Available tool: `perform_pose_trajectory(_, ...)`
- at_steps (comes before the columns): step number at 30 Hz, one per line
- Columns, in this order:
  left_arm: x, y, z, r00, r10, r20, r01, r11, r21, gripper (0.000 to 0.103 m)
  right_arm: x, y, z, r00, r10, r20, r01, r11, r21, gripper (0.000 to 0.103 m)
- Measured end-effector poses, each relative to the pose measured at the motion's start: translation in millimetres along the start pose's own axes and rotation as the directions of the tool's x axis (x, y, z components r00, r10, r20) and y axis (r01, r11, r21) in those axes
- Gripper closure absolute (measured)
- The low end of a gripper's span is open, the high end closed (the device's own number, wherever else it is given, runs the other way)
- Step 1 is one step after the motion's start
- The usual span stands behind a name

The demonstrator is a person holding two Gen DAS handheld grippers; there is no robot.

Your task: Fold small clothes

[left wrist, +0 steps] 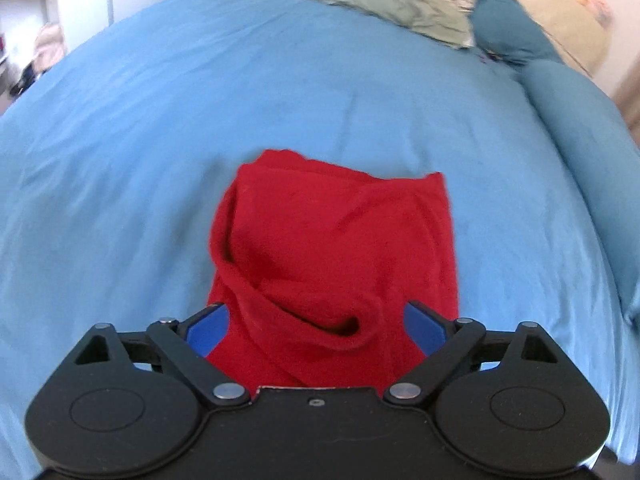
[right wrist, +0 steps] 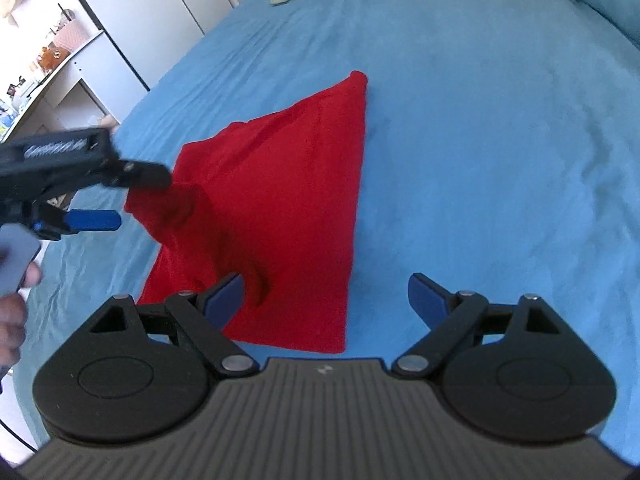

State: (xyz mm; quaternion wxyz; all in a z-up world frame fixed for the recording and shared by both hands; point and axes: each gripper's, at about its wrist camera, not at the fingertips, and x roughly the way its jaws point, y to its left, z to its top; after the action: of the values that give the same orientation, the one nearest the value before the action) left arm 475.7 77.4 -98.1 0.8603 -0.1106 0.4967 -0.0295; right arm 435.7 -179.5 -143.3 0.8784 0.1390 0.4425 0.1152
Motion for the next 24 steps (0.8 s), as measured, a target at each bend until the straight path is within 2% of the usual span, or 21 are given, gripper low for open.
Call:
perform_pose_trajectory(3, 16, 12, 2, 0.999, 0.042, -0.028, -0.043, 0.999, -0.024, 0.014, 1, 0, -5, 1.0, 0.003, -0.011, -0.003, 0.999, -0.036, 0.0)
perform_pose_trajectory(8, 22, 57, -15, 0.992, 0.104, -0.069, -0.107, 0.994, -0.031, 0.014, 9, 4, -15, 1.0, 0.004, -0.026, -0.007, 0.996, -0.093, 0.0)
perform_pose_trajectory(9, 23, 68, -21, 0.992, 0.095, -0.087, -0.099, 0.994, -0.045, 0.014, 11, 4, -17, 1.0, 0.004, -0.029, -0.007, 0.995, -0.097, 0.0)
perform_pose_trajectory(11, 31, 89, -32, 0.993, 0.022, -0.118, -0.035, 0.994, -0.105, 0.014, 16, 6, -23, 0.999, -0.004, -0.034, 0.0, 0.994, -0.111, 0.0)
perform_pose_trajectory(13, 34, 102, -39, 0.992, -0.046, -0.117, 0.025, 0.985, -0.172, 0.014, 19, 9, -30, 0.999, -0.019, -0.038, 0.014, 0.991, -0.135, 0.0)
perform_pose_trajectory(15, 34, 105, -42, 0.992, -0.082, -0.096, 0.061, 0.978, -0.2, 0.014, 28, 14, -34, 0.998, -0.04, -0.042, 0.033, 0.986, -0.16, 0.0)
perform_pose_trajectory(20, 30, 86, -34, 0.99, -0.121, -0.067, 0.11, 0.984, -0.141, 0.013, 45, 27, -46, 0.995, -0.095, -0.026, 0.086, 0.967, -0.239, 0.0)
perform_pose_trajectory(24, 34, 78, -24, 0.989, -0.136, -0.057, 0.128, 0.985, -0.118, 0.013, 50, 29, -44, 0.991, -0.132, 0.02, 0.134, 0.967, -0.217, 0.001)
